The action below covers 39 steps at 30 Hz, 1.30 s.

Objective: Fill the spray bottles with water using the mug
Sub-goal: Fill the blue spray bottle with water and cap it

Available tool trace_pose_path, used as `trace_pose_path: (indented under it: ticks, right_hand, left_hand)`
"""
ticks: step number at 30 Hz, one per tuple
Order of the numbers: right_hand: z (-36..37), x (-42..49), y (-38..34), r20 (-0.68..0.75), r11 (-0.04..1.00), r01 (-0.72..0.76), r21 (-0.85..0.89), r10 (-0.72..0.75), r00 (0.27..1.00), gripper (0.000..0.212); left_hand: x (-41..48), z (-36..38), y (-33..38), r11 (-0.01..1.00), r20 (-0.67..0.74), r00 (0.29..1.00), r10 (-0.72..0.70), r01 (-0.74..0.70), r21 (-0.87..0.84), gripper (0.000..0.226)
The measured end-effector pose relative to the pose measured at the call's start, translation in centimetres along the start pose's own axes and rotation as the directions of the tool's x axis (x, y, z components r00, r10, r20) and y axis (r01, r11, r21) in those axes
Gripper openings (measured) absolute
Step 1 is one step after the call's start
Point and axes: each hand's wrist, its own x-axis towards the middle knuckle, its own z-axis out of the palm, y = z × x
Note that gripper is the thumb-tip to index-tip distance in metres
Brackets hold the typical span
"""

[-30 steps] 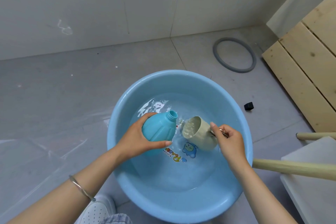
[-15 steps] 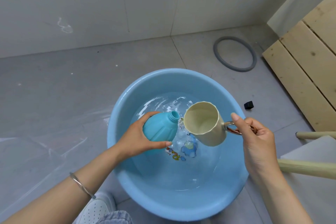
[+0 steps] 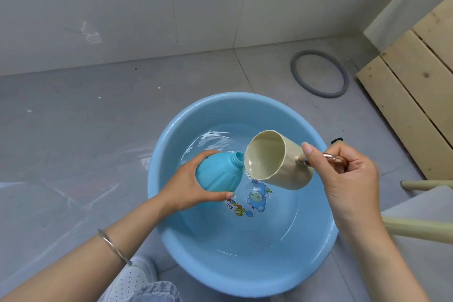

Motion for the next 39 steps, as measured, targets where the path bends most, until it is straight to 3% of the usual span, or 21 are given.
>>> trace_pose_path:
  ticks: [7,18,39]
  right_hand:
    - [0.5,0.2,-1.3,0.033,0.982,0.164,-0.096,-0.162,0.986,0.044]
    - [0.8,0.2,-2.2,0.073,0.934,0.309,-0.178,-0.3,0.951,0.041]
    - [1.5,0.0,-3.3,0.181,0.747,0.557,-0.362,-0.53,0.828,0.04]
  left_hand:
    - [0.1,0.0,-0.1,1.0,0.008,1.0,-0.002,0.001,0.007,0.08]
    - [0.1,0.0,-0.3,1.0,0.019,1.0,0.007,-0.007,0.012,0.083]
    - [0.0,0.0,-0.2,1.0,0.007,1.0,-0.003,0.003,0.018,0.082]
